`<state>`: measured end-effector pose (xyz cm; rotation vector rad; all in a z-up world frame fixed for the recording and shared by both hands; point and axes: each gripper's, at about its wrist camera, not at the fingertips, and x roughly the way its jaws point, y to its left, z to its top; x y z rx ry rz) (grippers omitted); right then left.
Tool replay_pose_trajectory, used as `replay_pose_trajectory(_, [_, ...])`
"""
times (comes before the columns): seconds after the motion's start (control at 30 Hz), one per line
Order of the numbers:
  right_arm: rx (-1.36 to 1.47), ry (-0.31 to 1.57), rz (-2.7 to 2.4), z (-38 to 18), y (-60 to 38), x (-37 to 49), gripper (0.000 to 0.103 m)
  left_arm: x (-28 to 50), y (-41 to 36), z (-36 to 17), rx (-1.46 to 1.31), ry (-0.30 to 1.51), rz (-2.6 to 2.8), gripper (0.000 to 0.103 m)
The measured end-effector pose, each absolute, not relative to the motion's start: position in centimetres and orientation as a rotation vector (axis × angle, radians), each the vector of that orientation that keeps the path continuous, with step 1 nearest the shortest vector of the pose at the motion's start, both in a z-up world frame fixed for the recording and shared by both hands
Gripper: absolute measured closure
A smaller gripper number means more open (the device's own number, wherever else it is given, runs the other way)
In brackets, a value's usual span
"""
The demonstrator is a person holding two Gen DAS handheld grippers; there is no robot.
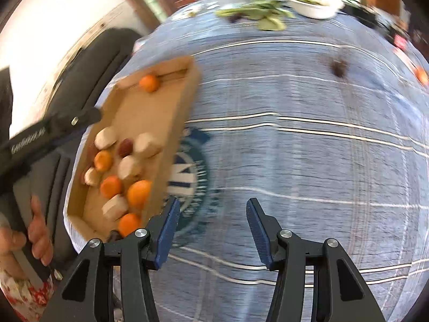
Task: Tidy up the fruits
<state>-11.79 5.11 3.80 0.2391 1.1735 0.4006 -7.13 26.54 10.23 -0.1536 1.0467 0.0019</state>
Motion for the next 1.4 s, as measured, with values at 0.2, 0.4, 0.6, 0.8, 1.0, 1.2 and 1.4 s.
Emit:
replay_pose_trajectory(0.2, [0.28, 1.174, 0.396, 3.1, 2.1, -10.6, 0.047, -7.5, 24.4, 10.4, -0.136, 1.067, 0.049, 0.045])
replay_pose_trajectory(0.4, [0.315, 1.19, 0.398, 2.2, -0.4, -9.5, 0.047, -7.5, 20.8, 10.7, -0.142, 1.098, 0.076, 0.045])
replay_pose_trajectory(0.6, [0.272, 1.171, 0.358, 2.3, -3.6, -9.2, 0.047, -6.6, 15.4, 10.7, -0.076, 1.091, 0.08, 0.044])
replay_pose_trajectory(0.8, [0.255, 1.164, 0.306, 1.8, -7.2, -9.9, 0.041, -6.5, 10.3, 11.4, 0.01, 1.054, 0.044, 0.044])
replay_pose_trajectory(1.0, [0.182, 1.14, 0.31, 2.1, -7.8, -10.4, 0.04, -7.2, 8.6, 11.8, 0.042, 1.029, 0.055, 0.036])
replay_pose_trajectory(1.2, [0.111, 1.097, 0.386, 3.3, -6.1, -10.9, 0.035, -9.0, 9.0, 12.6, 0.064, 1.016, 0.12, 0.035])
replay_pose_trajectory(1.4, [0.068, 1.09, 0.49, 3.4, -3.0, -11.5, 0.034, -11.3, 10.4, 13.2, 0.115, 1.015, 0.238, 0.031])
